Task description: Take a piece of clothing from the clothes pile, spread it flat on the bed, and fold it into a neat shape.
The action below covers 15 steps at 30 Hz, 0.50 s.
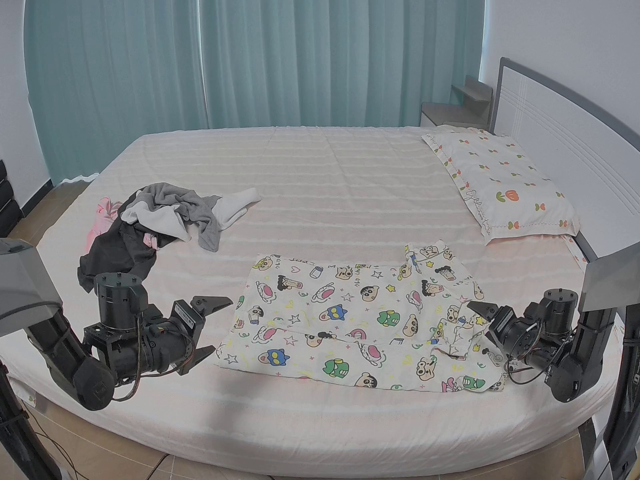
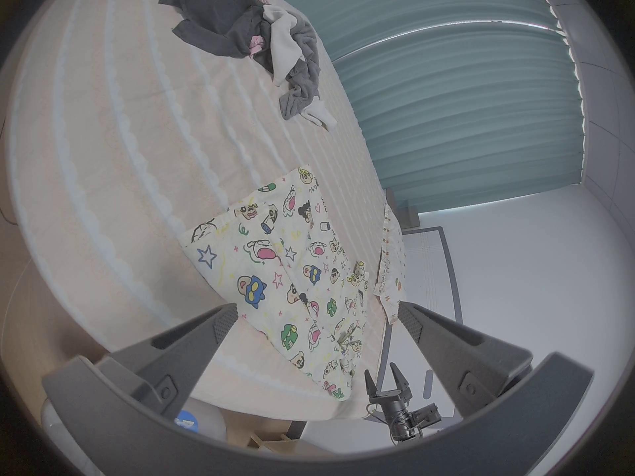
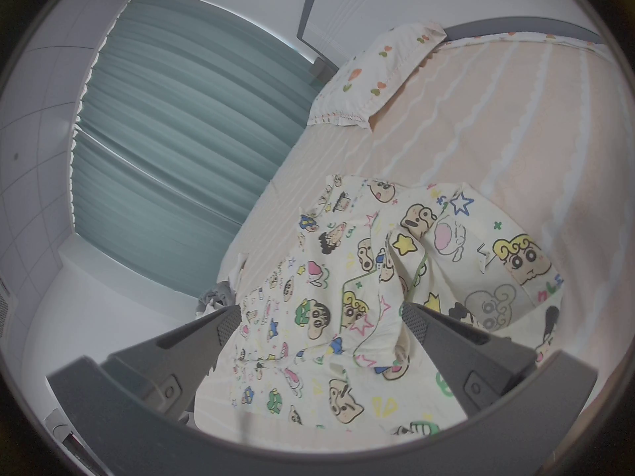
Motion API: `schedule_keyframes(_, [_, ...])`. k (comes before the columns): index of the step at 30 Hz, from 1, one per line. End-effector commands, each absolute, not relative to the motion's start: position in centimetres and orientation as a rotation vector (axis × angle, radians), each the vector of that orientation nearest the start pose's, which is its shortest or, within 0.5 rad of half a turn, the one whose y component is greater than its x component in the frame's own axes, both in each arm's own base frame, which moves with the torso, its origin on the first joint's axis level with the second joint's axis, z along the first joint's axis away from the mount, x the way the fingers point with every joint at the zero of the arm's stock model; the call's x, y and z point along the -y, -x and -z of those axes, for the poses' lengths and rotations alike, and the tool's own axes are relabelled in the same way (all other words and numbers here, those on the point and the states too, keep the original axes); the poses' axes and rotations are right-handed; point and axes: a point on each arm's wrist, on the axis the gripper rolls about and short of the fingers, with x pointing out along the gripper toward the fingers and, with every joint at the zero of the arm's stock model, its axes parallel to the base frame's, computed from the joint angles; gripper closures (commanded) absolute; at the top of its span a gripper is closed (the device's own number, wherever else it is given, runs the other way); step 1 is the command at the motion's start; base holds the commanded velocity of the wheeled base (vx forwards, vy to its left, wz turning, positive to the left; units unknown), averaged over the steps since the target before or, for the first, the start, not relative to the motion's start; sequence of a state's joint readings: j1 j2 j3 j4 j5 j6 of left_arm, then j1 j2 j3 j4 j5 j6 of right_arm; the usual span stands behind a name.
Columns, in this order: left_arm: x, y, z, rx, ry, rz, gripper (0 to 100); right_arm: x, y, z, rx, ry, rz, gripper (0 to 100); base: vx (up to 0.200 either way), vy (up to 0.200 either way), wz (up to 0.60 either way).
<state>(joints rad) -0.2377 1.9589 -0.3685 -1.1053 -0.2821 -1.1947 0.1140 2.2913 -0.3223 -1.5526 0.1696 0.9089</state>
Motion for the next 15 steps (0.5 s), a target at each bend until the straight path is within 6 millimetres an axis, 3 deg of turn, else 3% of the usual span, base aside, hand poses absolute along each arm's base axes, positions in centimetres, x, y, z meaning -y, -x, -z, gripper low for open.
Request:
schedule_keyframes(1, [7.0, -25.9, -3.7, -0.799, 1.149, 0.105, 0, -4.3, -28.9, 2.2, -0.557, -0.882, -0.056, 0, 0.000, 0.000, 0.00])
schedule_keyframes(10, [6.9, -26.3, -3.0, -0.811, 1.148, 0.089, 0, -5.9, -28.9, 4.8, -0.611, -0.745, -0.047, 0, 0.000, 0.000, 0.00])
schedule_keyframes(15, [6.9, -26.3, -3.0, -0.813, 1.146, 0.089, 0, -6.0, -29.7, 5.1, -0.581, -0.725, -0.033, 0, 0.000, 0.000, 0.00])
